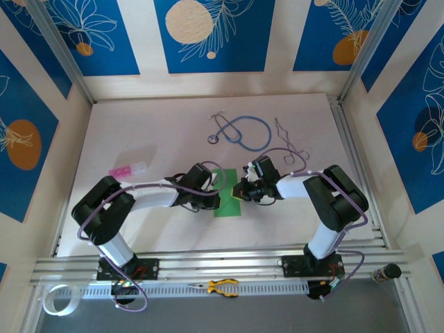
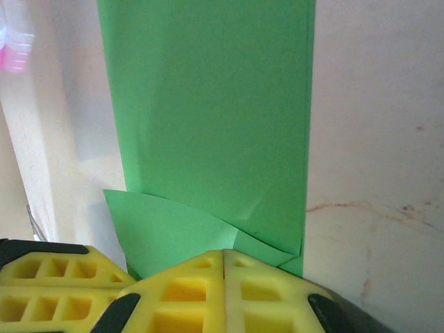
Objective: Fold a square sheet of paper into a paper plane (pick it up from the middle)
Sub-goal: Fold the triangle a second time at the center of the table.
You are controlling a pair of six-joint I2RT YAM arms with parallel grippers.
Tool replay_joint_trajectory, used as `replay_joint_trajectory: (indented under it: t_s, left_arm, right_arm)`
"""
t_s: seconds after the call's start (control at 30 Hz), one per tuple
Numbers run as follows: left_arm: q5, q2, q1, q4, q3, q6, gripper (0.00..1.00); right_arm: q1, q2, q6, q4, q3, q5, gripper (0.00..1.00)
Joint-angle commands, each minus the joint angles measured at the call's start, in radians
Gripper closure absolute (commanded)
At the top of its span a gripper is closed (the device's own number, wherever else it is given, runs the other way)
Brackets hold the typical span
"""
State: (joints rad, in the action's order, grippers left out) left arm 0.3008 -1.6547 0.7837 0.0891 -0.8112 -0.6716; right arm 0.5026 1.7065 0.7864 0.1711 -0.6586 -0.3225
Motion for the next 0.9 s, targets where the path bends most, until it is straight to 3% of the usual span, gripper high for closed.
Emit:
replay_joint_trajectory:
  t_s: [0.0,0.47,0.87]
  left_arm:
    - [-0.018,0.039,0.009,0.035,-0.032,0.018,0.99]
    - [0.083,-0.045,0.033,-0.036,-0.092,0.021,0.99]
    - [0.082,-0.127,0.045,-0.078,-0.117,0.009,1.00]
  right_arm:
    - [-0.007,0.047,-0.004,-0.062,0.030,0.063,1.00]
    - [-0.006,0.046,0.007,-0.060,0.034,0.074,1.00]
    - [-0.004,0.037,0.005,-0.075,0.031,0.077,1.00]
